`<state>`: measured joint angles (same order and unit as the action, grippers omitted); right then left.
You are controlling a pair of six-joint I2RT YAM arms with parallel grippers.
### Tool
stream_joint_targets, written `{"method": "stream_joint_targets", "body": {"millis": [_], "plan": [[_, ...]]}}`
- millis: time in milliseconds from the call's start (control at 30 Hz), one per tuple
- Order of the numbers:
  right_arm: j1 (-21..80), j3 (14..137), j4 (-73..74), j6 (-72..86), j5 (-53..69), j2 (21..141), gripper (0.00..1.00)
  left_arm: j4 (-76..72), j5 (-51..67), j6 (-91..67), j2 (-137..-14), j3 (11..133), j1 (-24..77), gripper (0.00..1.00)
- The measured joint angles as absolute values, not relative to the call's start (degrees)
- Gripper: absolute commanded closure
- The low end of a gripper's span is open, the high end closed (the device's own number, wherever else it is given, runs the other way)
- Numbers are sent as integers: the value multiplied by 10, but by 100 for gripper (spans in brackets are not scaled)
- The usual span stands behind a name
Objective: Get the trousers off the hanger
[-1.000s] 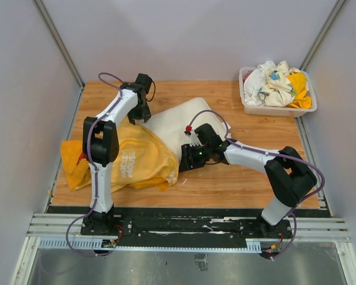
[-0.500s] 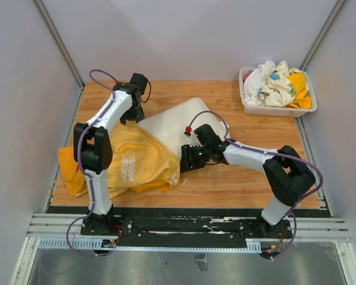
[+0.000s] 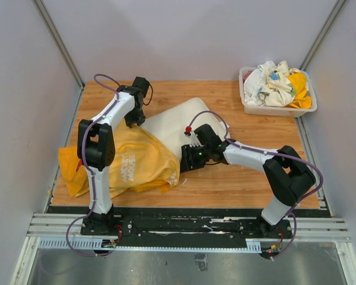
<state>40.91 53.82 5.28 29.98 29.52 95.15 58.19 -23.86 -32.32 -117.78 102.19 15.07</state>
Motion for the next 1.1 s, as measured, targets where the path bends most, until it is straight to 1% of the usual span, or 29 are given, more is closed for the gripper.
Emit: {"method": "stream_joint_targets", "body": {"millis": [33, 67, 133, 200, 433, 600, 667, 700, 767, 933, 1100], "plan": [[409, 538, 53, 300, 295, 952, 55, 579, -234, -324, -1180, 1022, 150, 79], [409, 538, 53, 300, 295, 952, 55, 575, -230, -326, -1183, 1021, 150, 85], [409, 538, 53, 300, 295, 951, 55, 564, -224, -324, -1184, 1014, 150, 94], [409, 538, 55, 300, 294, 950, 55, 558, -222, -326, -1184, 1006, 150, 99], [409, 538, 84, 293, 273, 924, 54, 557, -222, -326, -1174, 1005, 150, 100], [409, 541, 139, 276, 223, 885, 53, 566, -213, -322, -1138, 1023, 153, 100], [409, 552, 168, 271, 194, 868, 44, 568, -211, -321, -1115, 1027, 158, 100], [409, 561, 182, 268, 182, 861, 43, 568, -211, -320, -1102, 1027, 160, 100], [409, 587, 208, 255, 155, 850, 41, 563, -206, -319, -1074, 1017, 165, 100], [407, 691, 243, 224, 95, 852, 34, 529, -178, -320, -1004, 929, 168, 100], [378, 799, 249, 207, 68, 918, 32, 507, -153, -319, -1002, 893, 174, 100]]}}
